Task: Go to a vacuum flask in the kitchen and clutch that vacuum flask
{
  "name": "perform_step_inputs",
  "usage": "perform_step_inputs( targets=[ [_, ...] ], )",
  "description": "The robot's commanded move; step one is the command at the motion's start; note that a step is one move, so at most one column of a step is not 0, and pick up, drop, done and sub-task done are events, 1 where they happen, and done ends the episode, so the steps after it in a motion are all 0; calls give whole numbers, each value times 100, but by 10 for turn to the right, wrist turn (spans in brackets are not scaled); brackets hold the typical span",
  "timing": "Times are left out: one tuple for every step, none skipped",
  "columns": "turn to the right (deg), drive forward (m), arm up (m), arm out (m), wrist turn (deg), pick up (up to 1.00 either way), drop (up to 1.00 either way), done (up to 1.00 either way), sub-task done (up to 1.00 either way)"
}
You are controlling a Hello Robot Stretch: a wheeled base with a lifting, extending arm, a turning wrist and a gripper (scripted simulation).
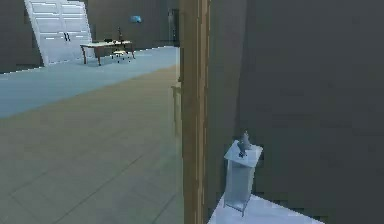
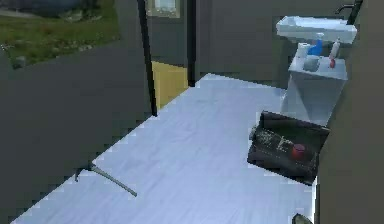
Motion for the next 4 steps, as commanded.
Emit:
perform_step_inputs(
  targets=[
    [-210,0,0,0,0,0,0,0,0],
    [0,25,0,0,0,0,0,0,0],
    [-210,0,0,0,0,0,0,0,0],
    [0,100,0,0,0,0,0,0,0]
  ],
)
